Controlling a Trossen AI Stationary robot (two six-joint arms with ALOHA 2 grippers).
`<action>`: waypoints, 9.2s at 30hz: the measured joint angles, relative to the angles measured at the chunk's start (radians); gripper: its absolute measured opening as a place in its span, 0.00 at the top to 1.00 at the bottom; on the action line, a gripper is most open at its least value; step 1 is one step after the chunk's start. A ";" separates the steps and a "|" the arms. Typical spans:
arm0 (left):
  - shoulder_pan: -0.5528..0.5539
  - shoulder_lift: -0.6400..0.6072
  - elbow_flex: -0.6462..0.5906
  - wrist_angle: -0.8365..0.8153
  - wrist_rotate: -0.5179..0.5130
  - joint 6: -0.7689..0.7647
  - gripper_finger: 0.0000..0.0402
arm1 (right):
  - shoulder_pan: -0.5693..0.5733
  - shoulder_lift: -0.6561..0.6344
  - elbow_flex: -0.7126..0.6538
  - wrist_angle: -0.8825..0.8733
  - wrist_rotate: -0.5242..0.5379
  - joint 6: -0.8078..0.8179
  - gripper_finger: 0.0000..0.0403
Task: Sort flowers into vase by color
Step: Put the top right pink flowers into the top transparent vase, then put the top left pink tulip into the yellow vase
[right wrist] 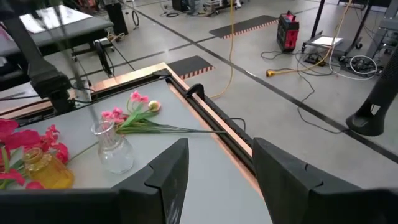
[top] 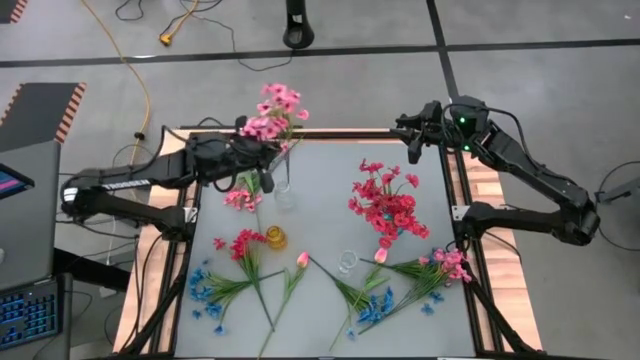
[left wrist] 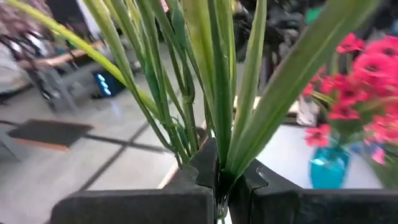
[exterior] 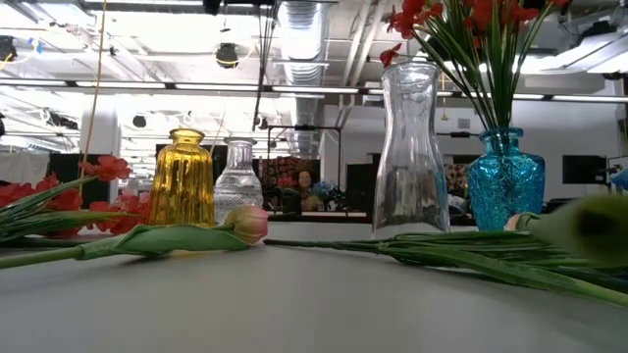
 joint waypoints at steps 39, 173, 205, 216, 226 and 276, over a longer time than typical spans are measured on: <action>0.023 -0.060 -0.166 -0.258 0.000 -0.183 0.73 | 0.001 0.000 0.000 0.000 -0.001 0.001 0.50; 0.242 -0.187 -0.165 -0.628 -0.166 -0.659 1.00 | 0.001 0.001 0.000 0.000 -0.001 0.001 0.50; -0.348 -0.252 -0.165 -0.191 -0.361 -0.255 1.00 | 0.001 0.001 0.000 0.000 -0.001 0.001 0.50; -0.448 -0.179 -0.165 -0.162 -0.526 -0.171 1.00 | 0.001 0.001 0.000 0.000 -0.001 0.001 0.50; -0.487 -0.179 -0.165 -0.055 -0.577 -0.063 1.00 | 0.001 0.001 0.000 0.000 -0.001 0.001 0.50; -0.489 -0.092 -0.165 0.061 -0.633 0.155 1.00 | 0.001 0.001 0.000 0.000 -0.001 0.001 0.50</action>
